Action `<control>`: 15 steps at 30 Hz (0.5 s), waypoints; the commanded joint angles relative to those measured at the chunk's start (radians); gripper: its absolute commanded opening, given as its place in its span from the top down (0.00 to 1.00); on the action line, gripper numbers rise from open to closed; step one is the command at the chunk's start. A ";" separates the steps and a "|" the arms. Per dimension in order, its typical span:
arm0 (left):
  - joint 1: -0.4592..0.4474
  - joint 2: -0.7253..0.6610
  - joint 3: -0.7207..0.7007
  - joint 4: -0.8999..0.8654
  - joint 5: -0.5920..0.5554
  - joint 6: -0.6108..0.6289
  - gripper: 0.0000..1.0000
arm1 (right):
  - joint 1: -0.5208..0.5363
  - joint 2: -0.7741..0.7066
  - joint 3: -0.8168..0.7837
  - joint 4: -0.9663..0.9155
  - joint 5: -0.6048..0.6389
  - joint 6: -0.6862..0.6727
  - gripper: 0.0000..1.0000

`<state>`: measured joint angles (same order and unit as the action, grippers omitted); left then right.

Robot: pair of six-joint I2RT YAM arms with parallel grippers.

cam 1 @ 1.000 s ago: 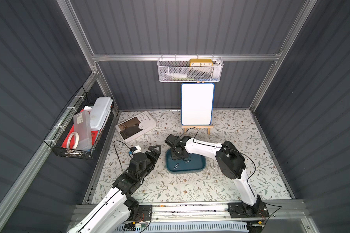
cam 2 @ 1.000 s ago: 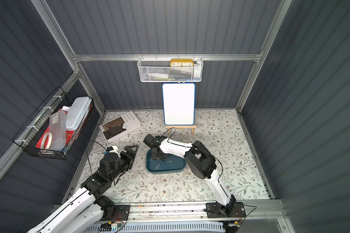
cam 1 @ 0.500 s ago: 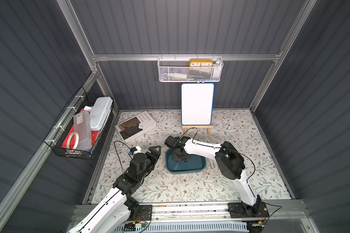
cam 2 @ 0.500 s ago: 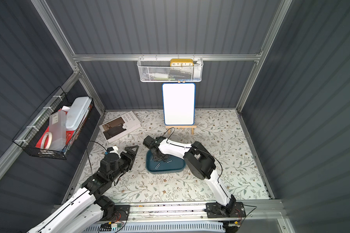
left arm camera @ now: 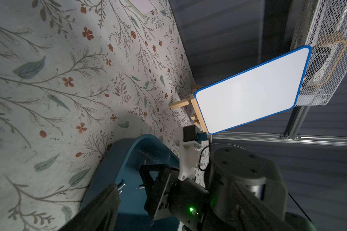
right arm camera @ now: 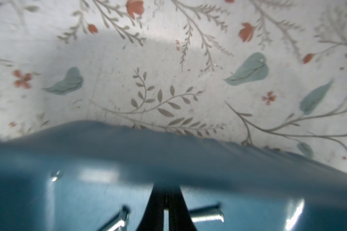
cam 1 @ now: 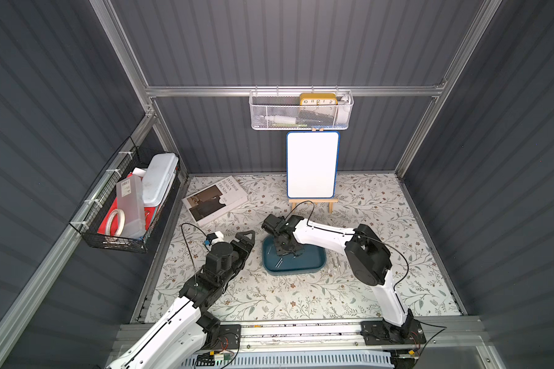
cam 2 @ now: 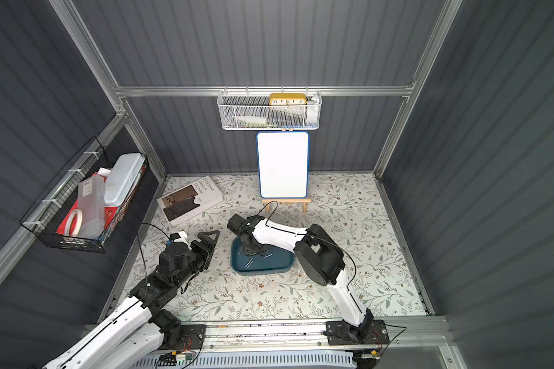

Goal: Take out the screws from the storage box
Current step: Pick up the screw from the storage box, then place the screw at the center of the board.

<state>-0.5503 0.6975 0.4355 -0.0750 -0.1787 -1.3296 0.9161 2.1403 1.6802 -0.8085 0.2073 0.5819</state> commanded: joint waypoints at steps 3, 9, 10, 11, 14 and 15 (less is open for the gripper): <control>-0.002 0.024 0.020 0.023 0.010 0.031 0.10 | -0.002 -0.103 -0.012 0.018 -0.001 -0.022 0.95; -0.001 0.040 0.026 0.027 0.014 0.037 0.10 | -0.009 -0.110 -0.024 0.000 0.005 -0.013 0.95; -0.002 0.040 0.028 0.025 0.015 0.036 0.10 | -0.014 -0.117 -0.033 0.002 0.001 -0.011 0.95; -0.001 0.039 0.028 0.024 0.015 0.038 0.10 | -0.019 -0.130 -0.046 0.006 -0.007 -0.013 0.95; -0.002 0.035 0.028 0.023 0.020 0.042 0.10 | -0.036 -0.185 -0.093 0.015 -0.010 -0.013 0.95; -0.001 0.035 0.028 0.024 0.019 0.043 0.10 | -0.043 -0.205 -0.114 0.017 -0.008 -0.014 0.95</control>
<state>-0.5503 0.7361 0.4366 -0.0639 -0.1749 -1.3186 0.8928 2.0010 1.6012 -0.7746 0.1967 0.5674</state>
